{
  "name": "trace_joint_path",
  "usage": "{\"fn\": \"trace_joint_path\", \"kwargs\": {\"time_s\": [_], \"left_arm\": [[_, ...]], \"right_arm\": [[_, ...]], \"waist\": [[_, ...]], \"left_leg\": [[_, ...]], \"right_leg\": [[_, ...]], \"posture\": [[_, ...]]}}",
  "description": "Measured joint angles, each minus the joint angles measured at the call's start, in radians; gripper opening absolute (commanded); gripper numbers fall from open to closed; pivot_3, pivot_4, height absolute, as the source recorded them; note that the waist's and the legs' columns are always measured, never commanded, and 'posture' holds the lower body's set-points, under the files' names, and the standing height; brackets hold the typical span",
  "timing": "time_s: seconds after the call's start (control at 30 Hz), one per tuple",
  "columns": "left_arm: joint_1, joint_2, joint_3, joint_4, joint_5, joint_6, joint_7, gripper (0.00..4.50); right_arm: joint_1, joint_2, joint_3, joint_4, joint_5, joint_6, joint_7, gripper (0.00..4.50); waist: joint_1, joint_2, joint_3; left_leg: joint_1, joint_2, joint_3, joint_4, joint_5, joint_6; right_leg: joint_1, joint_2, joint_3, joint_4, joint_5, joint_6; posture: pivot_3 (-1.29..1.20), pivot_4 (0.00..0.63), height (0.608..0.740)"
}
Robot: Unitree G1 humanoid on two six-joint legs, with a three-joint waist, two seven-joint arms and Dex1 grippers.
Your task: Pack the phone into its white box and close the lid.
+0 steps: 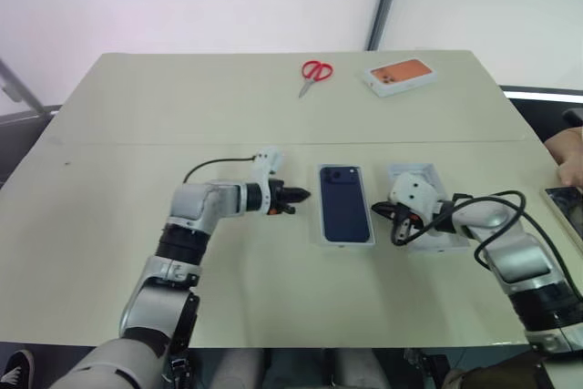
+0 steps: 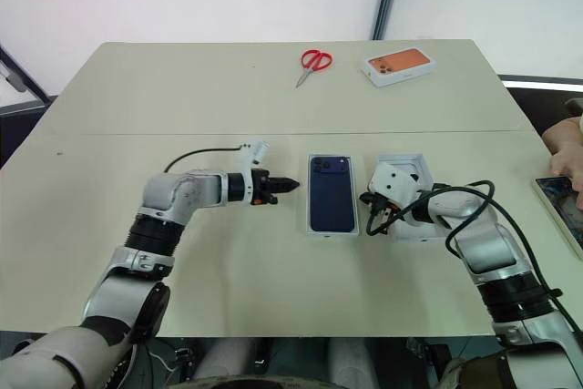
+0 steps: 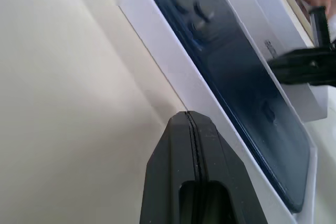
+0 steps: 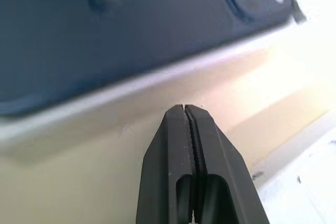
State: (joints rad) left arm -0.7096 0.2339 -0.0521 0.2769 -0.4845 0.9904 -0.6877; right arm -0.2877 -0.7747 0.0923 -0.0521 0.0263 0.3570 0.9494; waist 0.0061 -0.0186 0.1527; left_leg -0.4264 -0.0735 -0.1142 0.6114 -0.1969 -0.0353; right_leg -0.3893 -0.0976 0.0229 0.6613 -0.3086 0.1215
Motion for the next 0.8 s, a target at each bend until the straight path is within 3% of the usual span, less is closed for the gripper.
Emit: {"fn": "trace_joint_path", "kwargs": {"time_s": [0.2, 0.23, 0.37, 0.53, 0.57, 0.8], "left_arm": [[0.048, 0.092, 0.024, -0.09, 0.01, -0.12, -0.066, 0.0], [0.062, 0.104, 0.024, -0.094, 0.012, -0.131, -0.08, 0.25], [0.092, 0.152, 0.027, -0.126, 0.009, -0.154, -0.133, 1.78], [0.143, 0.185, 0.046, -0.188, -0.003, -0.255, -0.198, 4.4], [0.158, 0.2, 0.049, -0.193, -0.005, -0.273, -0.213, 4.5], [0.231, 0.306, 0.046, -0.197, 0.029, -0.427, -0.339, 4.5]], "right_arm": [[0.024, -0.03, -0.046, -0.03, 0.023, 0.012, -0.005, 0.05], [0.025, -0.029, -0.055, -0.037, 0.037, 0.025, -0.005, 0.01], [-0.017, 0.011, -0.12, -0.066, 0.136, 0.171, -0.033, 1.29], [-0.054, 0.004, -0.179, -0.112, 0.207, 0.345, -0.078, 3.94], [-0.053, -0.006, -0.185, -0.123, 0.217, 0.382, -0.085, 4.43], [-0.001, -0.061, -0.23, -0.218, 0.271, 0.656, -0.156, 4.43]], "waist": [[-0.001, 0.0, 0.0], [-0.002, 0.0, 0.0], [-0.002, 0.0, 0.001], [0.005, 0.0, 0.001], [0.004, 0.0, 0.001], [0.003, 0.001, 0.001]], "left_leg": [[0.0, 0.0, 0.0, -0.001, 0.0, 0.0], [0.0, 0.0, 0.0, 0.0, 0.0, 0.0], [0.0, 0.001, 0.0, 0.0, 0.0, 0.0], [0.0, 0.0, 0.0, -0.001, 0.0, 0.001], [0.0, 0.0, 0.0, -0.001, -0.001, 0.001], [-0.001, 0.001, 0.0, -0.001, -0.001, 0.002]], "right_leg": [[0.0, 0.0, 0.0, 0.0, 0.0, 0.0], [0.0, 0.0, 0.0, 0.0, 0.0, 0.0], [0.0, 0.0, 0.0, 0.0, 0.0, 0.0], [0.0, -0.001, 0.0, -0.002, 0.0, 0.0], [0.0, -0.001, 0.0, -0.002, 0.0, 0.0], [-0.001, -0.001, 0.001, -0.002, 0.0, 0.0]], "posture": [[0.0, 0.15, 0.74], [0.0, 0.15, 0.74], [0.0, 0.15, 0.74], [0.0, 0.15, 0.74], [0.0, 0.15, 0.74], [0.0, 0.15, 0.74]]}}
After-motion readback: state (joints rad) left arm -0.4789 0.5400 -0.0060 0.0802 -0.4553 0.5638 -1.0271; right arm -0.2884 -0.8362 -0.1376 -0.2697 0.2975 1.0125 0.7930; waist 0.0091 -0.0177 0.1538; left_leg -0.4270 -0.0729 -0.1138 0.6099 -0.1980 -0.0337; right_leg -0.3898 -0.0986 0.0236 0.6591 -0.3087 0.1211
